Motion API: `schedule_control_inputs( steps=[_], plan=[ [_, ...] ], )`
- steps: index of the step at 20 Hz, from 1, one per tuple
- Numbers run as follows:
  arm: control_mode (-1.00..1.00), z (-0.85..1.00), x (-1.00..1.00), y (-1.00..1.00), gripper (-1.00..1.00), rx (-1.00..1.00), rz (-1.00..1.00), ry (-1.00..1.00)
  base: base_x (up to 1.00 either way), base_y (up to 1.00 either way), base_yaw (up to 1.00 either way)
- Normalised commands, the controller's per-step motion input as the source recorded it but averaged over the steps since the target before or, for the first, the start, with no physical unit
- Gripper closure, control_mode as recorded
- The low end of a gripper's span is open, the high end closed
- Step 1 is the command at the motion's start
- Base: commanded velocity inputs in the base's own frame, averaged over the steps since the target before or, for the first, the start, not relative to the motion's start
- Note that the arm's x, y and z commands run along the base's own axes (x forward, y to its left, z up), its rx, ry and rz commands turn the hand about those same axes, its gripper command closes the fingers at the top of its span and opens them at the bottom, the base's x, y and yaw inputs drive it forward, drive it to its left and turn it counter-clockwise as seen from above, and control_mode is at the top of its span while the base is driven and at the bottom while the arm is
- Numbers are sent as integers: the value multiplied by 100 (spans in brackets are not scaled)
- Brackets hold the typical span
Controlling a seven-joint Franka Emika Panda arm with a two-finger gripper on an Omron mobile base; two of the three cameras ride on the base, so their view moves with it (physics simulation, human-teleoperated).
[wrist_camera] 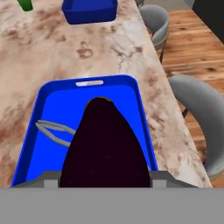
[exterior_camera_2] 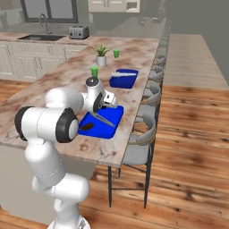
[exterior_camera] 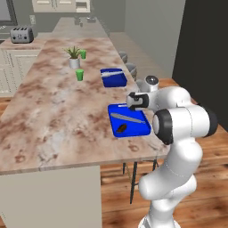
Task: Gather the eggplant and sweet potato from the fridge and place them on a tray on the dining counter. Then gather the steak and chicken drumstick from the fridge and place them on the other tray.
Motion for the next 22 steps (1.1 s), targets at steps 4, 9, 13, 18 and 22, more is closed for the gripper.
schedule_control_inputs(
  steps=[4, 9, 13, 18, 22],
  plan=[
    [-100, -16, 4, 0, 100, 0, -2, 0, 0, 0, 0],
    [-100, -13, 6, 0, 100, 0, -4, 0, 0, 0, 0],
    [-100, -23, 10, 0, 100, 0, -3, 0, 0, 0, 0],
    [-100, -21, 17, 0, 100, 0, -3, 0, 0, 0, 0],
    [-100, -21, 33, 0, 100, 0, -2, 0, 0, 0, 0]
  ],
)
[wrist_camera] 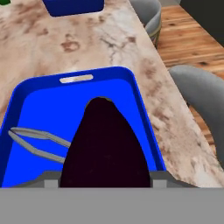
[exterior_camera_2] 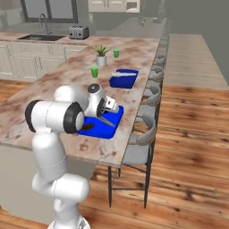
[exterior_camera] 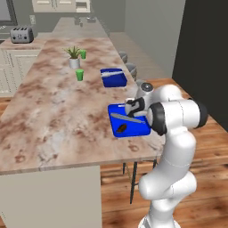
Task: Gather the eggplant and sweet potato from the fridge and place them on a tray on the dining counter. Then gather the steak and chicken drumstick from the fridge and place them on the other tray.
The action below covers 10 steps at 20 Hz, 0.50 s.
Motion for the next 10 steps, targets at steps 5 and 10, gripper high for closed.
schedule_control_inputs(
  steps=[5, 10],
  plan=[
    [-100, -7, 34, 0, 100, 0, -1, 0, 0, 0, 0],
    [-100, -11, 16, 0, 100, 0, -2, 0, 0, 0, 0]
  ],
)
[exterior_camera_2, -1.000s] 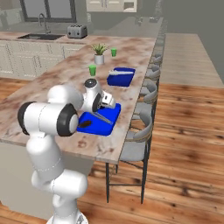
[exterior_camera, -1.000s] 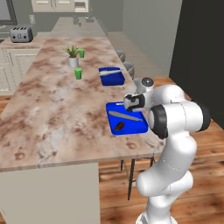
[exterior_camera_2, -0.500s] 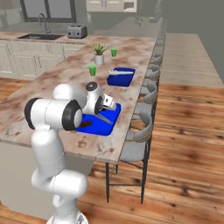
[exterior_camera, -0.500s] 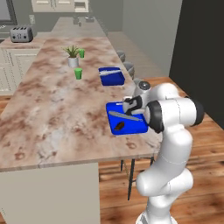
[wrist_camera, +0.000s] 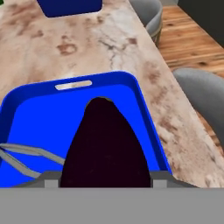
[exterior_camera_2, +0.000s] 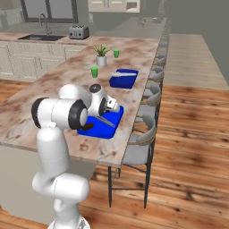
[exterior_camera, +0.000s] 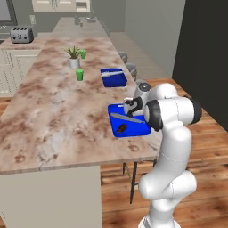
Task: Gather the eggplant and sweet potato from the fridge and place them on a tray on the dining counter. Then gather the steak and chicken drumstick from the fridge and place them on the other tray.
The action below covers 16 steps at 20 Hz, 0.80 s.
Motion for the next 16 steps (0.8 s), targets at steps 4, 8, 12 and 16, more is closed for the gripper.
schedule_control_inputs(
  steps=[4, 8, 12, 16],
  plan=[
    [-100, -18, 9, 0, 100, 0, -2, 0, 0, 0, 0],
    [-100, -24, 4, 0, 100, 0, -2, 0, 0, 0, 0],
    [-100, -20, 3, 0, 100, 0, -2, 0, 0, 0, 0],
    [-100, -12, 1, 0, 100, 0, -2, 0, 0, 0, 0]
  ],
)
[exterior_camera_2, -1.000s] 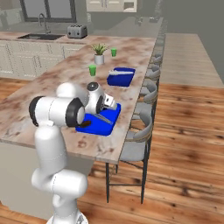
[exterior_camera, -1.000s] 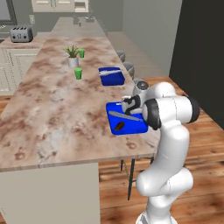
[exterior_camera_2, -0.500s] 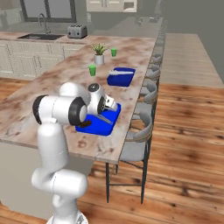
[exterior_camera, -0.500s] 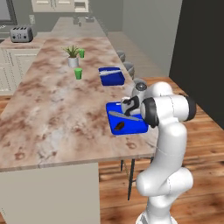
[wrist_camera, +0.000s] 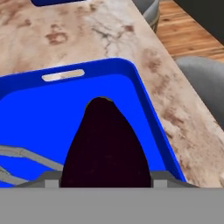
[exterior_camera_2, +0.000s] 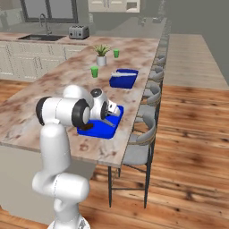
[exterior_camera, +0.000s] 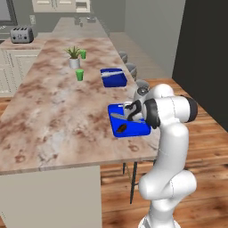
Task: Gather the eggplant and sweet potato from the fridge and place them on a tray on the dining counter. Then gather the steak and chicken drumstick from the fridge and place them on the other tray.
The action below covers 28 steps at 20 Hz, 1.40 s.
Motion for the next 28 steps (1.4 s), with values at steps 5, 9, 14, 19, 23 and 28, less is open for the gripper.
schedule_control_inputs(
  steps=[5, 9, 14, 19, 23, 28],
  plan=[
    [-100, -10, 1, 0, 100, 0, -2, 0, 0, 0, 0],
    [-100, -4, 5, 0, 100, 0, -2, 0, 0, 0, 0],
    [-100, -1, 13, 0, 100, 0, -2, 0, 0, 0, 0],
    [-100, -8, 20, 0, 100, 0, -3, 0, 0, 0, 0],
    [-100, -13, 20, 0, 100, 0, -3, 0, 0, 0, 0],
    [-100, -13, 12, 0, 100, 0, -3, 0, 0, 0, 0]
  ],
)
